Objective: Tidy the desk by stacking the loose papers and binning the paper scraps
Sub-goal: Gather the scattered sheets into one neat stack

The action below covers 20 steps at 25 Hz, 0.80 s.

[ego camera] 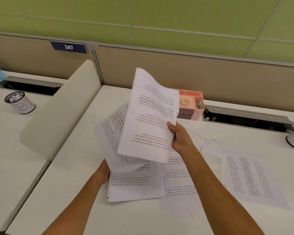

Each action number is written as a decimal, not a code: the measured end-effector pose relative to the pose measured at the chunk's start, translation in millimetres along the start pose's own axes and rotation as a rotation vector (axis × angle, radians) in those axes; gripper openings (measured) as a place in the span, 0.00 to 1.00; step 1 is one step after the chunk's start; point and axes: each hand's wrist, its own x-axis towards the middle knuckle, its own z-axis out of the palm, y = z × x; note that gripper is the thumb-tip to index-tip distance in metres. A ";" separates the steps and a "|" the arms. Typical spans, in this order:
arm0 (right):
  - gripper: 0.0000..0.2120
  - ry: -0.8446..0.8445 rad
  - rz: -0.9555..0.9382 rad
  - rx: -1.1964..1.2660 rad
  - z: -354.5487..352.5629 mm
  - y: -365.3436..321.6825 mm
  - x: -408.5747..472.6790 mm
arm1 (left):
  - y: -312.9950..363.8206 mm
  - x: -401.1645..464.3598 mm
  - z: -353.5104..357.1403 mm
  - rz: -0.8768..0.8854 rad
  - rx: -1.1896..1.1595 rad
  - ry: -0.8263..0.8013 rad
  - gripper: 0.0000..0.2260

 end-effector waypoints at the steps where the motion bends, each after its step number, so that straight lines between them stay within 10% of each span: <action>1: 0.14 0.085 -0.004 -0.029 -12.4 8.2 4.1 | -1.5 1.0 -1.2 0.009 0.007 0.012 0.08; 9: 0.10 0.611 -0.023 -0.098 -69.8 88.8 -8.8 | -7.4 16.4 -9.3 -0.157 -0.169 0.009 0.32; 20: 0.07 0.775 -0.159 -0.863 -70.2 69.7 -27.2 | -15.7 20.2 -13.1 -0.126 0.058 0.104 0.17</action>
